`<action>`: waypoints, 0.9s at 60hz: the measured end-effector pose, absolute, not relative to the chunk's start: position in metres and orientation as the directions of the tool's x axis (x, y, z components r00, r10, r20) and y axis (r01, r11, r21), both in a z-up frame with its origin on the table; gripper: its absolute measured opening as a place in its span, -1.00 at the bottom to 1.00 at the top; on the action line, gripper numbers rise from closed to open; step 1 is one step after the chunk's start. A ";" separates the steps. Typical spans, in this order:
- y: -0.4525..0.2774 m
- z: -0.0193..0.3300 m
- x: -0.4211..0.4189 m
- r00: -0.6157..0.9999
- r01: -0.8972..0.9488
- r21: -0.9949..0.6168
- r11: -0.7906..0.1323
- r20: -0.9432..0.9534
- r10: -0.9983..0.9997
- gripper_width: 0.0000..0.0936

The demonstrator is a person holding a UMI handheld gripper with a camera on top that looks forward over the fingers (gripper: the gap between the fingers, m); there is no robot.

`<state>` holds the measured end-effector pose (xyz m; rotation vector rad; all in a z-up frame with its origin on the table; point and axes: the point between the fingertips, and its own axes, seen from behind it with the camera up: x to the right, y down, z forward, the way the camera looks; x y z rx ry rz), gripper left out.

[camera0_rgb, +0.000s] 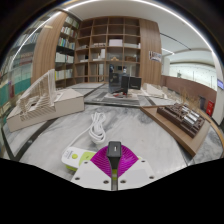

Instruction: Unplug charger

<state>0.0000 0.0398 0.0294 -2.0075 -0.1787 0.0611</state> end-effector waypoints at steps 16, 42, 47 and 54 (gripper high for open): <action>0.019 0.258 0.043 0.994 -0.001 -0.999 -0.049 -0.006 0.108 -0.90; 0.005 0.036 0.120 0.998 0.058 -0.869 -0.491 0.032 0.061 -0.89; 0.008 0.020 0.127 0.998 0.064 -0.857 -0.512 0.047 0.046 -0.83; 0.012 0.005 0.125 0.997 0.079 -0.838 -0.541 0.055 0.061 -0.69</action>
